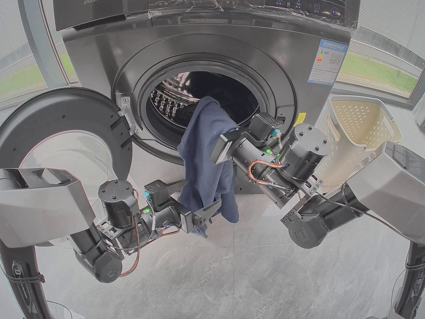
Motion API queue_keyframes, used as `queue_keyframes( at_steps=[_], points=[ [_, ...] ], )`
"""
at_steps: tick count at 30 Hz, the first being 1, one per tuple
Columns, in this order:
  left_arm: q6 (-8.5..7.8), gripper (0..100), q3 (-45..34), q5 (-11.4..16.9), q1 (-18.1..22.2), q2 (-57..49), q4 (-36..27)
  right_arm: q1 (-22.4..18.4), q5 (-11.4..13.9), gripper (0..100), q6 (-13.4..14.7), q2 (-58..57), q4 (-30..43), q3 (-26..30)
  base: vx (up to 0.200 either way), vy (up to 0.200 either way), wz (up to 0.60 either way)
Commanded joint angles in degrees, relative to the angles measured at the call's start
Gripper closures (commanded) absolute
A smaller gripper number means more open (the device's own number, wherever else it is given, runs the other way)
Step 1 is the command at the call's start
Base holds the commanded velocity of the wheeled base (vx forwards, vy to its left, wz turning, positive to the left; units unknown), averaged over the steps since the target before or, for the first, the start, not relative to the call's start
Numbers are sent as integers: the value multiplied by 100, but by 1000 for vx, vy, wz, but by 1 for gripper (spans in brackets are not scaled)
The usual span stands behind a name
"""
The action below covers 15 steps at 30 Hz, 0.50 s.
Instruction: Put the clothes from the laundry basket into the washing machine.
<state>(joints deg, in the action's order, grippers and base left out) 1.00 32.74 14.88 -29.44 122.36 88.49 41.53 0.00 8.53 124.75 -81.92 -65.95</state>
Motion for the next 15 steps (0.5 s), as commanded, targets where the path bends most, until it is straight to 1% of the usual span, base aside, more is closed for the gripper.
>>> queue_keyframes(
  at_steps=[1,6,10,11,15],
  points=[
    [23,0,399,-21,-53,464,1,153,-9,100,-1,-64,1,3,0,0,0],
    [14,0,883,-65,-27,816,1,312,-26,100,-1,-179,18,3,0,0,0],
    [41,0,1147,-170,17,957,1,373,-105,100,-1,-267,80,12,0,0,0],
    [93,0,1296,-284,70,1009,1,408,-123,100,8,-337,97,21,0,0,0],
    [137,0,1586,-451,140,1150,-7,452,-132,100,17,-398,97,30,0,0,0]
  ],
)
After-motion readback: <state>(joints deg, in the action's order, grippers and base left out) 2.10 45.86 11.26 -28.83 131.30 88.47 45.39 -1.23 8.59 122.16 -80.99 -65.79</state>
